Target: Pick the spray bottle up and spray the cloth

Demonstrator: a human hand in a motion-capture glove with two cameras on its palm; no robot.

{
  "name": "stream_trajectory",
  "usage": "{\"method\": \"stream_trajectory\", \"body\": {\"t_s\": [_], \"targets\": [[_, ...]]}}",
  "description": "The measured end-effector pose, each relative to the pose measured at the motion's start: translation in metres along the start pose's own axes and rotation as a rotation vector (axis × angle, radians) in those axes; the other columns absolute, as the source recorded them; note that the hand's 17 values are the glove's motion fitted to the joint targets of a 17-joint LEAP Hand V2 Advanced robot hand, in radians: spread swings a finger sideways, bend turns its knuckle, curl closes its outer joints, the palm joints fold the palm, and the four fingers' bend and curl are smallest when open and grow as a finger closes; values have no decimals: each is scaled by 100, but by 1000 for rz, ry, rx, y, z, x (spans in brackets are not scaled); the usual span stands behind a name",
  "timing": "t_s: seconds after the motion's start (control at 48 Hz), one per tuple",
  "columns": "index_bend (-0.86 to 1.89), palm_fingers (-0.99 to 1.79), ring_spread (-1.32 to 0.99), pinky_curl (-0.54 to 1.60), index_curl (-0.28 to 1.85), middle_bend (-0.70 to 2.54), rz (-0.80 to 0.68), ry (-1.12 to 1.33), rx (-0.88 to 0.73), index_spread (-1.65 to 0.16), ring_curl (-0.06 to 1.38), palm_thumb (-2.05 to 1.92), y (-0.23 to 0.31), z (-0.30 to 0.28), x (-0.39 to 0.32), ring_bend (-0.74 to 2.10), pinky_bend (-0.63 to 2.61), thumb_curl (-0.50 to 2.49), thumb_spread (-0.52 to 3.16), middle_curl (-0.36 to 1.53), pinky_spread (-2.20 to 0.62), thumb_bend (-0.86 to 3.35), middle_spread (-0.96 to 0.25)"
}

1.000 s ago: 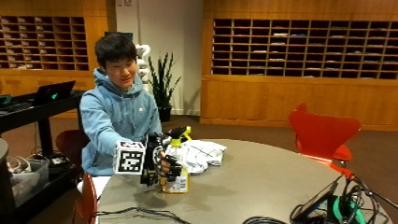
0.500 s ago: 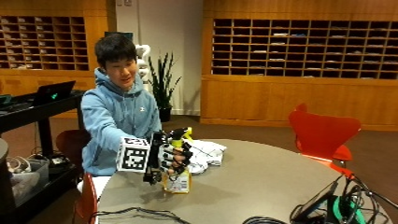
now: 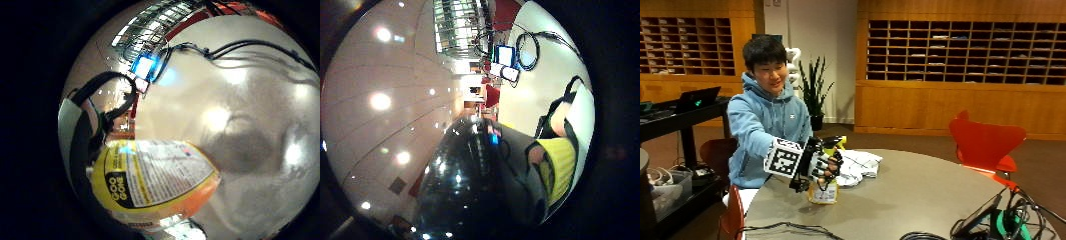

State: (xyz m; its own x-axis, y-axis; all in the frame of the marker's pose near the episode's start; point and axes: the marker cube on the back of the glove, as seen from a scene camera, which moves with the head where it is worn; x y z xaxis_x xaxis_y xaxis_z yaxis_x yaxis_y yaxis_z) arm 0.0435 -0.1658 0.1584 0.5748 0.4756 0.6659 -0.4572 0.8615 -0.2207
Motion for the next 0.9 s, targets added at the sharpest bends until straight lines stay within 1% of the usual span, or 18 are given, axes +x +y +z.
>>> {"method": "stream_trajectory", "body": {"t_s": [0.187,0.292,0.458,0.542,0.729,0.896], "targets": [[46,142,-21,40,47,58,-82,218,-87,-19,43,93,4,-7,-22,56,32,68,12,49,-32,-4,-14],[47,143,-21,41,48,58,-90,351,-129,-19,44,93,13,-7,-40,57,32,69,9,49,-32,-4,-14],[49,142,-21,42,49,59,-47,684,-206,-18,45,92,33,-5,-72,58,33,70,5,49,-31,-4,-14],[49,142,-21,42,49,59,-47,866,-259,-18,45,92,43,-2,-89,59,33,70,4,49,-31,-4,-13],[49,142,-21,43,49,60,-168,1219,-333,-18,45,92,71,9,-121,59,33,71,3,48,-31,-4,-14],[49,142,-21,43,49,60,-237,1407,-394,-18,45,92,95,22,-132,59,33,71,3,48,-31,-4,-14]]}}
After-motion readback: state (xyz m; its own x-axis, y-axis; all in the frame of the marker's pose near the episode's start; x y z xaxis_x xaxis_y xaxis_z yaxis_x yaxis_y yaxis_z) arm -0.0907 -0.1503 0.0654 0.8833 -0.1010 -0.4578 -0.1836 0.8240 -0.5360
